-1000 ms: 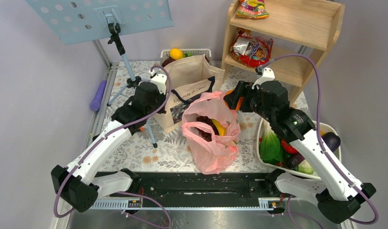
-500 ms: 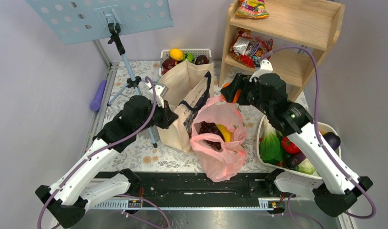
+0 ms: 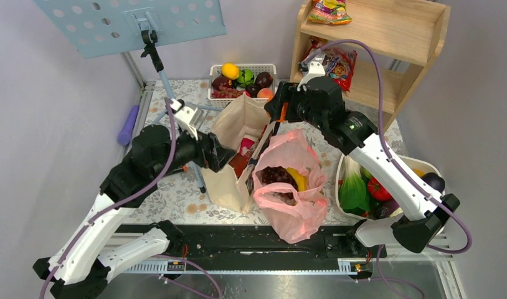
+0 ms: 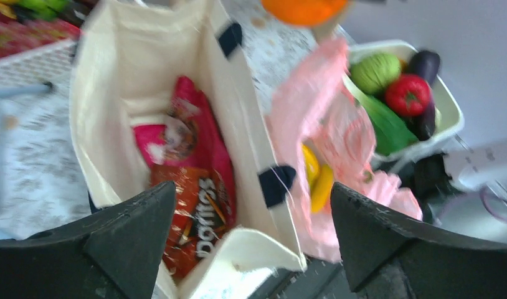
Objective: Untie the knot of the grocery bags and take out the mixed food
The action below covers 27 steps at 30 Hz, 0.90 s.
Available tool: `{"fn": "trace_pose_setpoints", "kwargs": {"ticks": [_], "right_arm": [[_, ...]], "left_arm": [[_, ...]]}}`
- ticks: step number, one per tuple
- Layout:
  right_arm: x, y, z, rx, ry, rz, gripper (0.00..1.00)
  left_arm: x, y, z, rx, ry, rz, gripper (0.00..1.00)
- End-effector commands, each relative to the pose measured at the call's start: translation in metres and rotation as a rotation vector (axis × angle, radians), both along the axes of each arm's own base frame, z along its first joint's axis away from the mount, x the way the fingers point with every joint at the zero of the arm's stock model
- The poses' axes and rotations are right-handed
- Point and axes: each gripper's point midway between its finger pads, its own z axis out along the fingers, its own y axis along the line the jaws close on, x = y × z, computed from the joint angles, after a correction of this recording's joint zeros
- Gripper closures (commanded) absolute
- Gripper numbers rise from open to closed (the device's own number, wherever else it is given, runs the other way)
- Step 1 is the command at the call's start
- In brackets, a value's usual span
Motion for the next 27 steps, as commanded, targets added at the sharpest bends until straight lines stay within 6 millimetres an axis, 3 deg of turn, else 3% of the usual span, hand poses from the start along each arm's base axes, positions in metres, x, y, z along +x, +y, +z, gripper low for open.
{"fn": "trace_pose_setpoints", "kwargs": {"ticks": [1, 8, 11, 15, 17, 19, 21, 27], "right_arm": [[0.007, 0.009, 0.033, 0.046, -0.091, 0.012, 0.81], [0.009, 0.008, 0.022, 0.025, -0.082, 0.005, 0.81], [0.01, 0.007, 0.019, 0.012, -0.082, 0.001, 0.81], [0.015, 0.008, 0.016, -0.008, -0.084, -0.001, 0.81], [0.018, 0.01, 0.014, -0.017, -0.083, 0.0, 0.81], [0.023, 0.013, 0.013, -0.028, -0.085, 0.0, 0.8], [0.031, 0.018, 0.016, -0.035, -0.096, 0.001, 0.8], [0.063, 0.038, 0.02, -0.066, -0.11, 0.0, 0.8]], "left_arm": [[0.047, 0.034, 0.02, 0.124, -0.091, 0.252, 0.06], [0.117, 0.067, -0.036, 0.368, 0.021, 0.502, 0.05], [0.136, 0.073, -0.064, 0.411, 0.113, 0.525, 0.07], [0.146, 0.072, -0.082, 0.44, 0.146, 0.514, 0.13], [0.145, 0.067, -0.089, 0.443, 0.164, 0.471, 0.34], [0.141, 0.068, -0.093, 0.438, 0.17, 0.448, 0.77], [0.137, 0.078, -0.09, 0.441, 0.149, 0.482, 1.0], [0.115, 0.129, -0.069, 0.359, 0.038, 0.696, 1.0]]}}
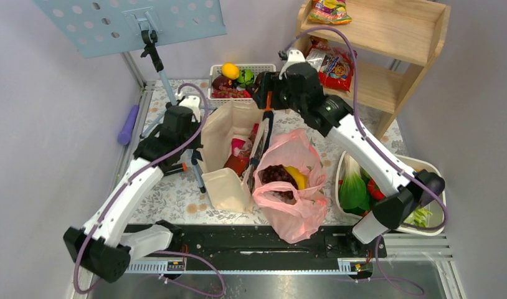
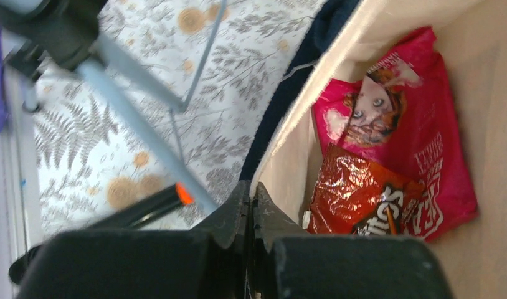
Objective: Untie the knot of the grocery bags and take out the mixed food
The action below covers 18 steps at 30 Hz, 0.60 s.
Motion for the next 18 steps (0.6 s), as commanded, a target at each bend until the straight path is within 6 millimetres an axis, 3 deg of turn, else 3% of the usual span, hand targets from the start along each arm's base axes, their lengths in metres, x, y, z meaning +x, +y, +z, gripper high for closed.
{"fn": "trace_pose_setpoints", "kwargs": {"ticks": [1, 9, 11, 12, 18], "right_arm": [[0.028, 0.013, 0.033, 0.012, -0.098, -0.011, 0.8], [0.086, 0.039, 0.046, 0.066, -0.127, -0.023, 0.78], [0.105, 0.044, 0.041, 0.054, -0.124, -0.037, 0.78], [0.118, 0.05, 0.027, 0.037, -0.106, -0.042, 0.78], [0.175, 0.052, -0.007, 0.011, -0.11, -0.111, 0.77]], "left_arm": [[-0.015, 0.04, 0.038, -0.043, -0.206, 0.163, 1.0], [-0.026, 0.061, 0.03, -0.105, -0.32, 0.279, 1.0], [-0.027, 0.067, 0.031, -0.094, -0.343, 0.306, 1.0], [-0.027, 0.071, 0.034, -0.089, -0.36, 0.318, 1.0], [-0.032, 0.085, 0.04, -0.069, -0.42, 0.371, 1.0]]}}
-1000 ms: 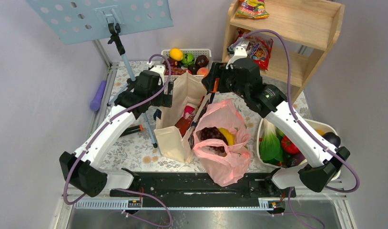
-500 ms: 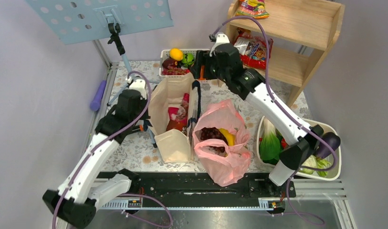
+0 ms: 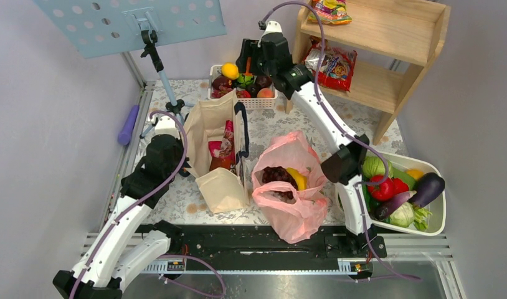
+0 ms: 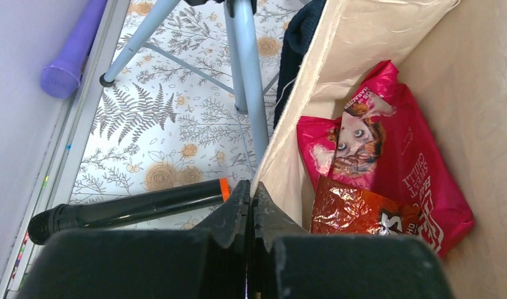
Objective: Untie the knot of the grocery bags and take out the mixed food
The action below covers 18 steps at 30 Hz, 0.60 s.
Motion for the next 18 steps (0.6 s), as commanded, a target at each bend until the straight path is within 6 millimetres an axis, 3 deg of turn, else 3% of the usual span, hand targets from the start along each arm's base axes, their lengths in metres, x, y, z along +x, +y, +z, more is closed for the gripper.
{"fn": "trace_pose_setpoints", "kwargs": {"ticks": [1, 13, 18], "right_arm": [[0.038, -0.009, -0.025, -0.045, -0.016, -0.065, 0.76], [0.109, -0.016, -0.104, -0.127, -0.078, -0.126, 0.69], [0.127, -0.025, -0.126, -0.13, -0.079, -0.151, 0.6]], "left_arm": [[0.01, 0.02, 0.041, -0.016, -0.185, 0.113, 1.0], [0.018, 0.004, 0.029, -0.026, -0.132, 0.042, 1.0], [0.021, -0.001, 0.028, -0.035, -0.121, 0.018, 1.0]]}}
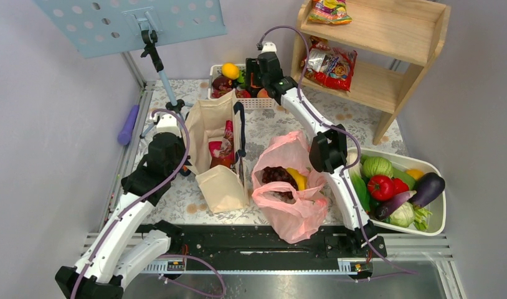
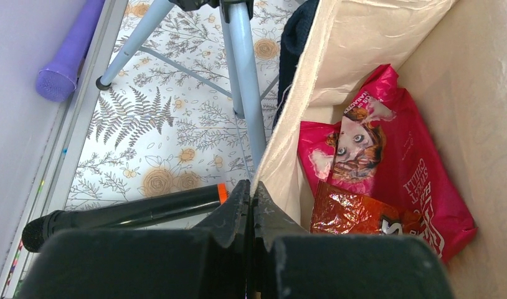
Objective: Untie the knot of the grocery bags and take out the mixed food
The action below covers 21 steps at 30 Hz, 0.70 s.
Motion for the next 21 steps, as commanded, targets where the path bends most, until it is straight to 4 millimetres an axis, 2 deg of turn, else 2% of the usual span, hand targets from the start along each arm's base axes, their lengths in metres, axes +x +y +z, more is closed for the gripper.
{"fn": "trace_pose_setpoints", "kwargs": {"ticks": [1, 5, 11, 21], "right_arm": [[0.027, -0.011, 0.03, 0.033, -0.131, -0.039, 0.54], [0.034, -0.012, 0.025, 0.019, -0.148, -0.03, 0.26], [0.036, -0.011, 0.025, -0.005, -0.168, -0.004, 0.01], [0.028, -0.008, 0.038, 0.001, -0.175, 0.033, 0.01]], "left_arm": [[0.014, -0.002, 0.033, -0.04, -0.113, 0.005, 1.0], [0.014, -0.003, 0.031, -0.041, -0.104, -0.002, 1.0], [0.016, -0.008, 0.029, -0.047, -0.094, -0.029, 1.0], [0.016, -0.015, 0.03, -0.06, -0.091, -0.071, 1.0]]}}
